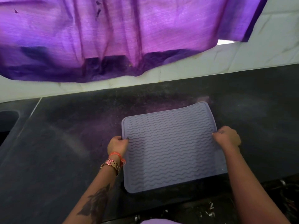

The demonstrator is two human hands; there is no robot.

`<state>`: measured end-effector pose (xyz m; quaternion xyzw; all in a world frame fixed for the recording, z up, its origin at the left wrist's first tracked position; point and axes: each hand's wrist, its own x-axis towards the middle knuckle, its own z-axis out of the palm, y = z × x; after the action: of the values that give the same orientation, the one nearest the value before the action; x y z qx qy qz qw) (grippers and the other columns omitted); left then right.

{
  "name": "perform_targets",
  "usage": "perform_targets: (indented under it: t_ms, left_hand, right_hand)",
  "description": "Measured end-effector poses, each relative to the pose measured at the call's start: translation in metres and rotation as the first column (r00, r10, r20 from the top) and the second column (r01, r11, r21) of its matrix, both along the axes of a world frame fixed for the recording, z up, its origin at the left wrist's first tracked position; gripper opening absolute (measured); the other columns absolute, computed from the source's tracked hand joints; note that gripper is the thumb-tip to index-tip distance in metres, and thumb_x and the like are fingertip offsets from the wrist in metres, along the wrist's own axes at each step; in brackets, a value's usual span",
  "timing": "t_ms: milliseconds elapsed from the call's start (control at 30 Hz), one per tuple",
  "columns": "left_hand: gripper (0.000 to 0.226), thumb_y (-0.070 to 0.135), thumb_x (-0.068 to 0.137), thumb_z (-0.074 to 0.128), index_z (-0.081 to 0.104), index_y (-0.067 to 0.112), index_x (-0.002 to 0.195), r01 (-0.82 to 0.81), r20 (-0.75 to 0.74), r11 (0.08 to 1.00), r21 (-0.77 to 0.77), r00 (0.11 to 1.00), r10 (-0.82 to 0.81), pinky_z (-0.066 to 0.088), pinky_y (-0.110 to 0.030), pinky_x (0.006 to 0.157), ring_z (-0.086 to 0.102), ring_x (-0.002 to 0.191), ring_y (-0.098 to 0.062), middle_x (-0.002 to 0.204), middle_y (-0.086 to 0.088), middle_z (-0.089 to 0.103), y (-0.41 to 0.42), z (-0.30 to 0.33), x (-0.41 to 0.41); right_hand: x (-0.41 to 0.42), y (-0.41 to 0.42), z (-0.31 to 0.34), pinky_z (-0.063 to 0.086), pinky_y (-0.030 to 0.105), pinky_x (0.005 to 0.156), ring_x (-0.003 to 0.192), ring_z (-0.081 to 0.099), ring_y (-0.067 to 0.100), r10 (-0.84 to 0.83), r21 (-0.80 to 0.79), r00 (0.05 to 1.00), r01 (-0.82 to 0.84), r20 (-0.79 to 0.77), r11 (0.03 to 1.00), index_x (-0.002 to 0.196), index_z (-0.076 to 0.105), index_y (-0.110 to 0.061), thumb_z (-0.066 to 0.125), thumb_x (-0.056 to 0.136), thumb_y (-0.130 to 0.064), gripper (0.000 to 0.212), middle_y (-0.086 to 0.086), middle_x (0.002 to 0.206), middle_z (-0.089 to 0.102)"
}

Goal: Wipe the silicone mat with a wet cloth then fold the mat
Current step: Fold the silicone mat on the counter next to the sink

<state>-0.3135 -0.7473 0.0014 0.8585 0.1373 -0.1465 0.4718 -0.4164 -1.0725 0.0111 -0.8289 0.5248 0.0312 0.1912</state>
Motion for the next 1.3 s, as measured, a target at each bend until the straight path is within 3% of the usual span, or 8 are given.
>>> perform_targets:
  t_ms: [167, 333, 433, 600, 733, 933, 1100, 1300]
  left_hand:
    - [0.036, 0.022, 0.085, 0.06, 0.059, 0.008, 0.117, 0.001, 0.041, 0.999, 0.05, 0.999, -0.003, 0.044, -0.033, 0.087, 0.058, 0.106, -0.031, 0.115, -0.012, 0.064, 0.001, -0.002, -0.003]
    - [0.025, 0.019, 0.086, 0.057, 0.057, 0.019, 0.111, 0.039, 0.133, 0.999, 0.011, 0.99, -0.04, 0.043, -0.028, 0.072, 0.06, 0.086, -0.023, 0.097, -0.006, 0.067, 0.004, -0.005, -0.008]
    - [0.021, 0.019, 0.087, 0.057, 0.062, 0.018, 0.107, 0.073, 0.139, 0.997, -0.009, 0.988, -0.071, 0.042, -0.026, 0.072, 0.058, 0.085, -0.019, 0.096, -0.004, 0.066, 0.008, -0.006, -0.008]
    - [0.01, 0.02, 0.088, 0.058, 0.066, 0.023, 0.084, 0.092, 0.121, 0.992, -0.083, 0.989, -0.081, 0.048, -0.029, 0.081, 0.061, 0.086, -0.018, 0.095, -0.003, 0.07, 0.019, -0.007, -0.01]
    - [0.02, 0.028, 0.088, 0.059, 0.067, 0.027, 0.071, 0.104, 0.083, 0.982, -0.158, 0.992, -0.091, 0.053, -0.045, 0.085, 0.065, 0.087, -0.027, 0.082, -0.006, 0.07, 0.027, -0.011, -0.011]
    - [0.03, 0.026, 0.089, 0.057, 0.068, 0.024, 0.061, 0.044, 0.043, 0.969, -0.243, 0.998, -0.035, 0.05, -0.051, 0.089, 0.065, 0.089, -0.033, 0.083, -0.018, 0.07, 0.033, -0.022, -0.012]
    - [0.029, 0.025, 0.085, 0.06, 0.07, 0.0, 0.074, 0.039, 0.036, 0.965, -0.257, 0.999, -0.031, 0.05, -0.053, 0.084, 0.059, 0.073, -0.024, 0.077, -0.026, 0.067, 0.035, -0.026, -0.011]
    - [0.025, 0.022, 0.085, 0.061, 0.072, 0.008, 0.067, 0.044, 0.059, 0.979, -0.199, 0.998, -0.033, 0.053, -0.049, 0.081, 0.063, 0.073, -0.029, 0.076, -0.021, 0.069, 0.031, -0.022, -0.009]
  right_hand:
    - [0.007, 0.008, 0.024, 0.041, 0.03, 0.065, 0.08, 0.058, 0.03, 0.117, -0.075, 0.991, -0.122, -0.07, 0.99, 0.095, 0.065, -0.009, 0.052, 0.089, -0.022, 0.019, 0.013, 0.089, 0.06]
    - [0.021, 0.031, 0.051, 0.044, 0.028, 0.063, 0.063, 0.054, 0.022, 0.258, -0.003, 0.966, -0.258, 0.02, 0.966, 0.081, 0.062, -0.015, 0.055, 0.084, -0.027, 0.015, 0.008, 0.076, 0.059]
    - [0.034, 0.066, 0.052, 0.059, 0.035, 0.061, 0.063, 0.068, 0.023, 0.274, 0.142, 0.924, -0.319, 0.265, 0.937, 0.07, 0.06, -0.014, 0.059, 0.078, -0.017, 0.008, 0.009, 0.073, 0.066]
    - [0.063, 0.138, 0.042, 0.047, 0.023, 0.033, 0.032, 0.057, 0.012, 0.221, 0.458, 0.867, -0.433, 0.446, 0.776, 0.067, 0.05, -0.014, 0.059, 0.081, -0.005, 0.019, 0.005, 0.039, 0.056]
    - [0.077, 0.188, 0.028, 0.052, 0.029, 0.038, 0.035, 0.06, 0.017, 0.265, 0.533, 0.837, -0.516, 0.478, 0.67, 0.067, 0.05, -0.012, 0.054, 0.083, -0.004, 0.018, 0.005, 0.036, 0.055]
    - [0.085, 0.241, 0.005, 0.056, 0.034, 0.05, 0.041, 0.06, 0.021, 0.342, 0.518, 0.831, -0.544, 0.438, 0.66, 0.07, 0.042, -0.017, 0.051, 0.084, -0.007, 0.019, 0.004, 0.039, 0.056]
    - [0.076, 0.256, -0.012, 0.059, 0.043, 0.064, 0.077, 0.069, 0.032, 0.434, 0.38, 0.795, -0.591, 0.423, 0.712, 0.077, 0.048, -0.016, 0.058, 0.081, -0.01, 0.013, 0.018, 0.087, 0.068]
    - [0.067, 0.258, -0.017, 0.054, 0.045, 0.079, 0.092, 0.065, 0.033, 0.55, 0.286, 0.726, -0.676, 0.413, 0.679, 0.098, 0.062, -0.005, 0.059, 0.085, -0.019, 0.019, 0.019, 0.096, 0.069]
